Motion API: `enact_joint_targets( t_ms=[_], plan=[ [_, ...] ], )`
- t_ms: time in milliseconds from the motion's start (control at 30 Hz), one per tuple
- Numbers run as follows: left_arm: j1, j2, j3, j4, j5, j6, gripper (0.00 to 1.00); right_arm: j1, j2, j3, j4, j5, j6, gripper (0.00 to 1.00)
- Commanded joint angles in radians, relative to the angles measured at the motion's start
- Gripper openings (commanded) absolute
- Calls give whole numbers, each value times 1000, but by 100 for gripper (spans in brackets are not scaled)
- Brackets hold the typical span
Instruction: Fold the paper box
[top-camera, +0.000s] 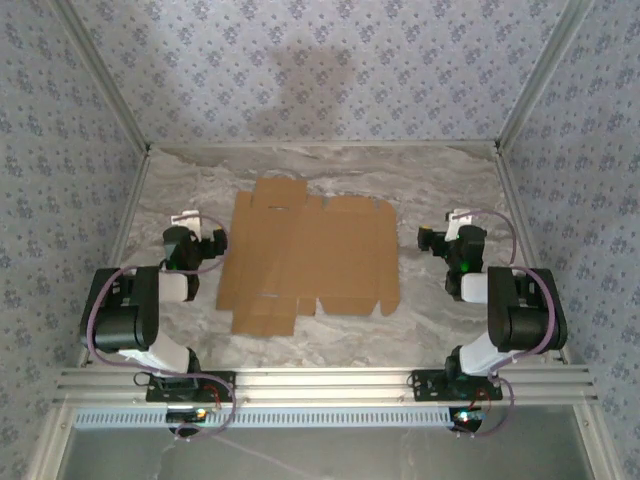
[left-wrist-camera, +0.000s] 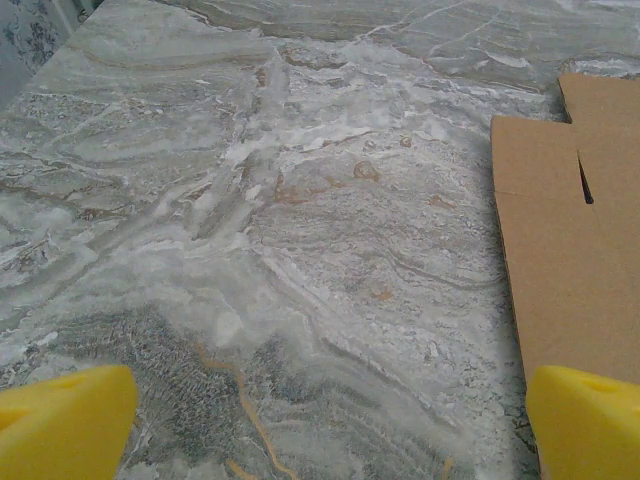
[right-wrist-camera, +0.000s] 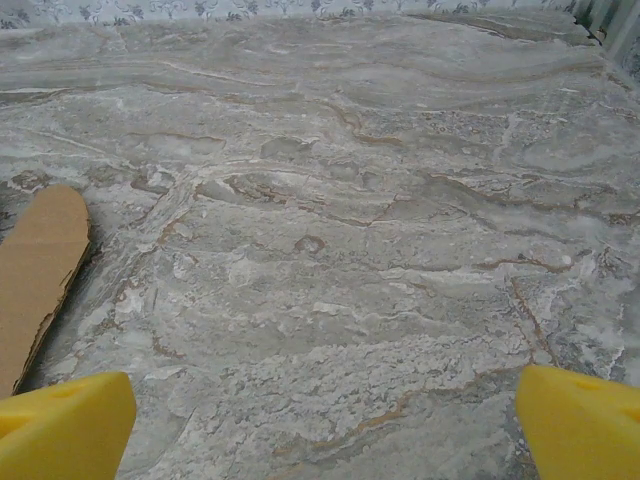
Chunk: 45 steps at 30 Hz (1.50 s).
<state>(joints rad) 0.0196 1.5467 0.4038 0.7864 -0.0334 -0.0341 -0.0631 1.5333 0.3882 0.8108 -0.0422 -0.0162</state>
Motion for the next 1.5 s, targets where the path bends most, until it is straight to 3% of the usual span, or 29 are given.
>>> enact_joint_targets(
  t_ms=[0,1333,1400,1467],
  plan=[
    [4,-11,13,22,12,8,100,-7,-5,9,-4,-19,-1,100],
    [10,-16,15,21,24,6,99,10,-9,2,5,-4,-12,99],
    [10,-77,49,-91,20,7,100,22,-46,42,-85,14,-18,100],
    [-6,-144,123,-277,-22,15,100,44,-118,160,-340,54,-31,100]
  ],
)
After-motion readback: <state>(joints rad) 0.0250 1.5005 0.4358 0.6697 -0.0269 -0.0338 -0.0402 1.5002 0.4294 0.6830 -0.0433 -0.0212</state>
